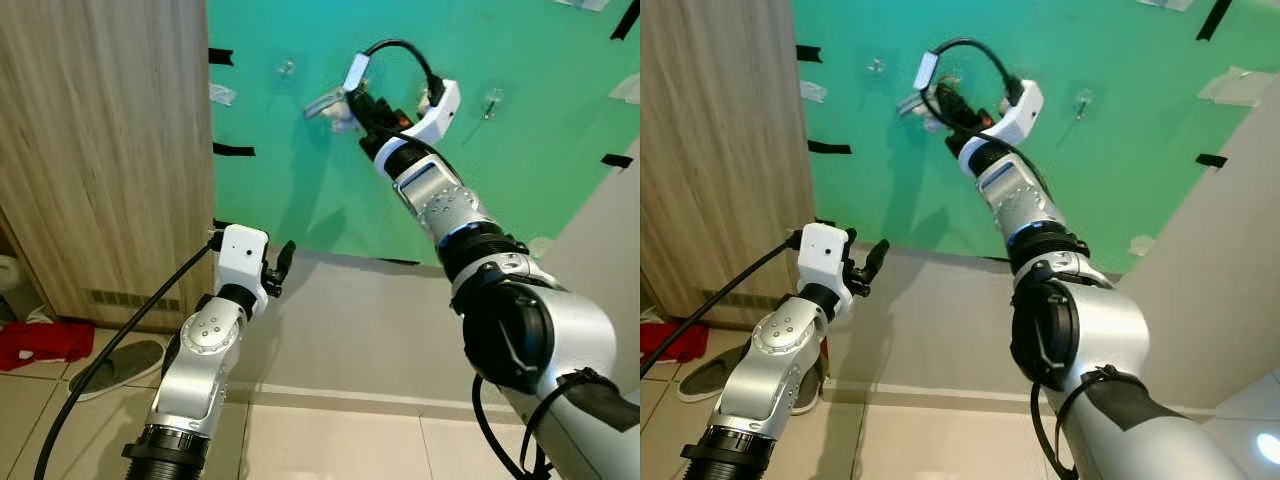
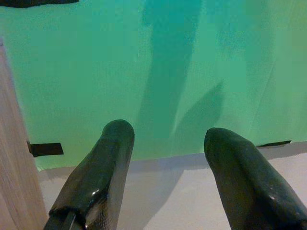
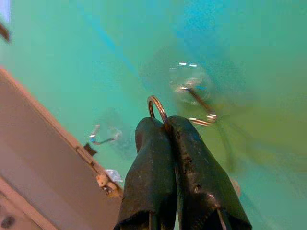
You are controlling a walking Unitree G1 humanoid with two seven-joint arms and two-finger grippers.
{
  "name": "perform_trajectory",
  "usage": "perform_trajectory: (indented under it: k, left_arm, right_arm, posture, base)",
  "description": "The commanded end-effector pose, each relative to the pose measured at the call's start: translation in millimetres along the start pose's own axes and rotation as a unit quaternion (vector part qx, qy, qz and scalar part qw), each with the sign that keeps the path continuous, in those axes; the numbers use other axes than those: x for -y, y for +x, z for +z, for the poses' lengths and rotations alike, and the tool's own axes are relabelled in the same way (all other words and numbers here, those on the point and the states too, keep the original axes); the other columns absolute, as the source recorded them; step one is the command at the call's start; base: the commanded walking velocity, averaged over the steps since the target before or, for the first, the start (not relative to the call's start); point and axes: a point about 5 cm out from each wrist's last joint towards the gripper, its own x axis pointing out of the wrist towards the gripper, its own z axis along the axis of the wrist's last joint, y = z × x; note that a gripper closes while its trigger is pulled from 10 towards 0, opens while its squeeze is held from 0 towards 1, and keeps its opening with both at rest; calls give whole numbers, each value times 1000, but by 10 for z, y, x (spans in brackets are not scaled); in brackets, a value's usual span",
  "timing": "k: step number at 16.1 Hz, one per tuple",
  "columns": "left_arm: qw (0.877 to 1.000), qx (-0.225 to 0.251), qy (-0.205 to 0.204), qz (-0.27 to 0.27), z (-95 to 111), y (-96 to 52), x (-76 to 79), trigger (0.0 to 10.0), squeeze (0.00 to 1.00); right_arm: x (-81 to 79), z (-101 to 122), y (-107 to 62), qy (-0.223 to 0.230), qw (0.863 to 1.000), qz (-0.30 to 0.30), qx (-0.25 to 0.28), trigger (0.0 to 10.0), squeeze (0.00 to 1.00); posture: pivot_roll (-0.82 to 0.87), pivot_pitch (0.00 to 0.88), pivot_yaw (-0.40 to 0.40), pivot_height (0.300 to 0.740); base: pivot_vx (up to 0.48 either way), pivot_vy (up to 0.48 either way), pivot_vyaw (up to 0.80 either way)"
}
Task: Hang keys on a hook
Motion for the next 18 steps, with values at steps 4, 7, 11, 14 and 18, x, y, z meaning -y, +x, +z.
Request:
perform_trajectory:
  k: [4,7,11,14,18]
  left_arm:
    - [1000,3,-2,-5,27,-17,55,10000,0]
    - [1000,3,-5,-2,39,-22,36,10000,0]
    - [1000,0,-10,1,35,-40,15,10000,0]
    - [1000,-3,-9,1,23,-50,19,10000,0]
    - [1000,-4,-10,2,27,-44,23,10000,0]
  right_arm:
    - [122,142,-52,50,997,-48,30,0,0]
    - [237,82,-111,110,990,-84,31,0,0]
    - [314,-8,-158,133,985,-106,20,0,0]
    - [303,-140,-159,107,989,-98,-16,0,0]
    - [378,-166,-200,12,991,-129,-39,10000,0]
  posture:
    - [159,0,-194,740]
    - [165,0,-196,740]
    - [168,0,-194,740]
    - [166,0,-192,740]
    - [163,0,-192,740]
  base:
    - [0,0,0]
    - [0,0,0]
    - [0,0,0]
    - [0,0,0]
    - [0,0,0]
